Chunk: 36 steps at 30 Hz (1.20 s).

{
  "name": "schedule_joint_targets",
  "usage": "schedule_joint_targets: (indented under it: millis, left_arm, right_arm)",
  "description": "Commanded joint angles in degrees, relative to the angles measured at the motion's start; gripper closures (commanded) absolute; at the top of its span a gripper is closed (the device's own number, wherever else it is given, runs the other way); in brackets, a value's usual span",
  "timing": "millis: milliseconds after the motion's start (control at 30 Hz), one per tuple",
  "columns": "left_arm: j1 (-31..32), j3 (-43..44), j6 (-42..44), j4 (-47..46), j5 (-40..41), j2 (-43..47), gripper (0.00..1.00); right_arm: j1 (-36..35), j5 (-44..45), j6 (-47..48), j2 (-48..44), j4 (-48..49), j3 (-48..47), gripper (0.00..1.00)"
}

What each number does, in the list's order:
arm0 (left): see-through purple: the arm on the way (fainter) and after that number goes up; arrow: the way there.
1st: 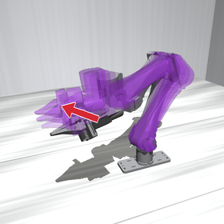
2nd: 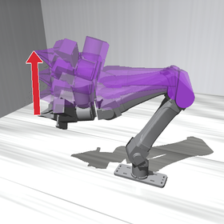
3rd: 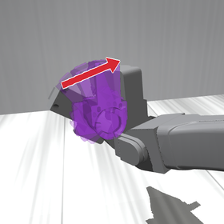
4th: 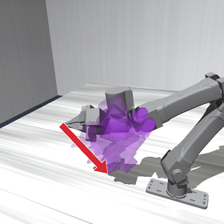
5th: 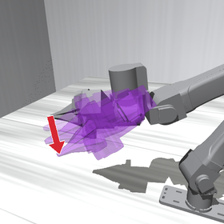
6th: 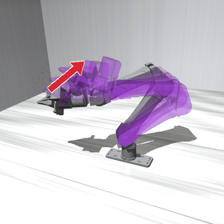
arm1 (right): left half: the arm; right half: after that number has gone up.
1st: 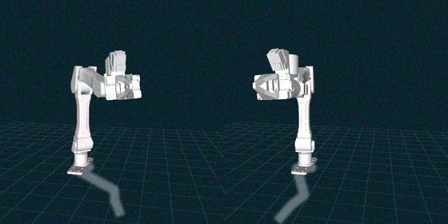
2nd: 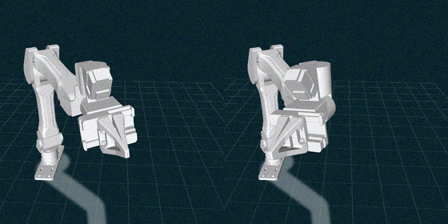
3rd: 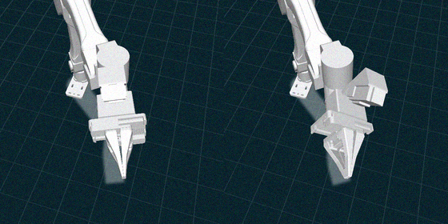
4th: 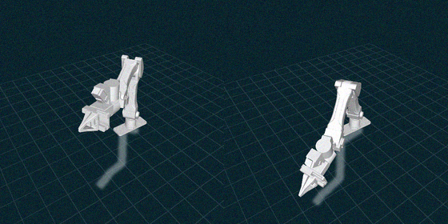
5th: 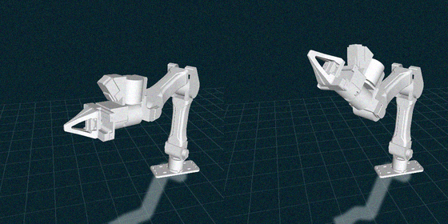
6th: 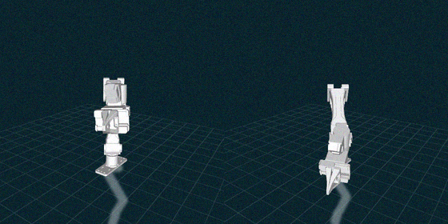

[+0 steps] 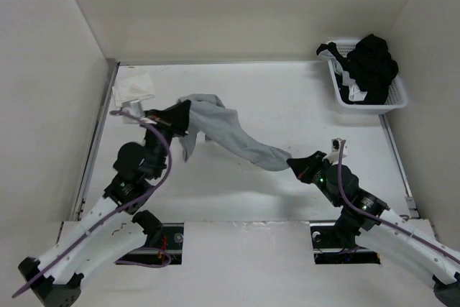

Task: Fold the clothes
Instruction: Flatten the tank top out

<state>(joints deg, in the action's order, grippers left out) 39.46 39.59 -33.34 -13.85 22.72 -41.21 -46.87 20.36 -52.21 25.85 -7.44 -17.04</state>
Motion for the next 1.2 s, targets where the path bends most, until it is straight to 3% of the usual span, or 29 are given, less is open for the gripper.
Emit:
schedule_joint_targets:
  millis: [0,167,367,533,667,733,800,933,1167]
  left_arm:
    - [-0.22,-7.15,0.83,6.54,7.34,4.2,0.97]
    - [-3.03,-9.01,-0.14,4.54,3.65,0.97,0.96]
    - [-11.72,-4.72,-3.56,-0.21,-5.12,-13.16,0.95]
    - [-16.66,14.32,-6.73,-1.45,-14.09,-27.58,0.98]
    - [-9.04,30.96,-2.37,3.38,-15.26,-26.66,1.0]
    - [-5.6,28.02,2.56,3.57,-10.53,-20.96,1.0]
    - [-6.8,21.09,3.98,2.69,-5.86,-16.64,0.99]
    - [-16.11,13.07,-3.38,4.71,-13.73,-13.91,1.0]
    - [-17.63,11.21,-4.36,8.66,-14.38,-11.96,0.99]
  right_arm:
    - [-0.63,2.75,0.61,-2.72,-4.85,-0.98,1.0]
    - [-1.07,3.37,0.61,-3.43,-5.92,-1.24,1.0]
    - [-0.98,3.11,1.66,-0.1,-3.55,-2.21,1.0]
    - [2.87,0.92,8.68,6.57,0.58,-9.31,1.0]
    - [4.03,0.38,11.86,6.77,0.5,-16.88,1.0]
    - [3.15,1.34,11.78,4.31,0.24,-17.07,1.0]
    - [2.97,1.35,11.16,3.25,-0.29,-15.93,1.0]
    - [3.06,1.17,9.23,1.85,-3.8,-15.48,1.0]
    - [-4.58,6.79,4.75,-8.09,-13.81,-14.08,1.0]
